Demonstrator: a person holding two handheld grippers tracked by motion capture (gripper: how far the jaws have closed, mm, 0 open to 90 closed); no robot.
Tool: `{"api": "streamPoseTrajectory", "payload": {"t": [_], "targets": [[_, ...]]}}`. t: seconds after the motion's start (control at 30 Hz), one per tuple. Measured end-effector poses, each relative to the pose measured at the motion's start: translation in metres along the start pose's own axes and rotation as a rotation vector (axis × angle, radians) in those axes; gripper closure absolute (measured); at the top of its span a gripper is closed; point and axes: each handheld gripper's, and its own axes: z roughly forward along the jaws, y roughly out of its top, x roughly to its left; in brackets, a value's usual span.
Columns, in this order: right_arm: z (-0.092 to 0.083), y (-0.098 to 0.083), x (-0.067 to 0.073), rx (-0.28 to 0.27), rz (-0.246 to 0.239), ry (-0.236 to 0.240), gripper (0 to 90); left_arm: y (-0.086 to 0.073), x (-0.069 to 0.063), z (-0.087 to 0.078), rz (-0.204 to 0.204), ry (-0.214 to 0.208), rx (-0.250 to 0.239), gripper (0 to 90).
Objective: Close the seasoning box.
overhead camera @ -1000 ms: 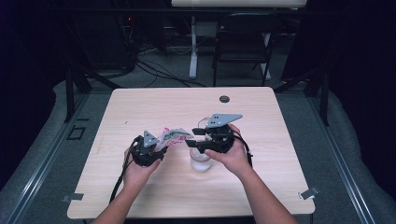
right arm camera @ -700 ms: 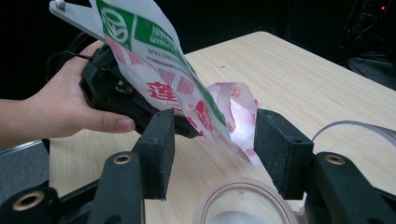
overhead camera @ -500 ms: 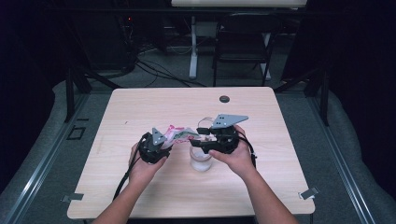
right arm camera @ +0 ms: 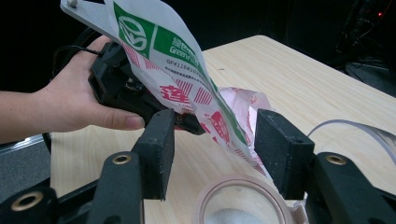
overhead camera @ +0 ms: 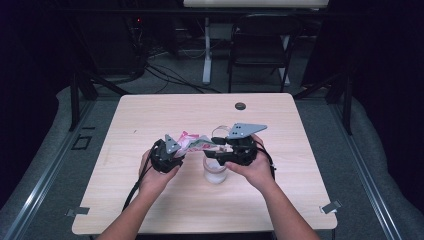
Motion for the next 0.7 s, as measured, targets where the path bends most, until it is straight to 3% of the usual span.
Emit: {"api": "streamPoseTrajectory", "payload": {"t": [0.53,0.7], "targets": [[-0.0019,0.0024,0.0033,-0.015,-0.035,-0.020,47.9,0.0014,-0.0073,-0.0009,0.070,0.033,0.008,57.7],[-0.0025,0.0040,0.0059,-0.018,-0.048,-0.005,47.9,0.0019,-0.0094,0.0001,0.085,0.036,0.011,57.7]]}}
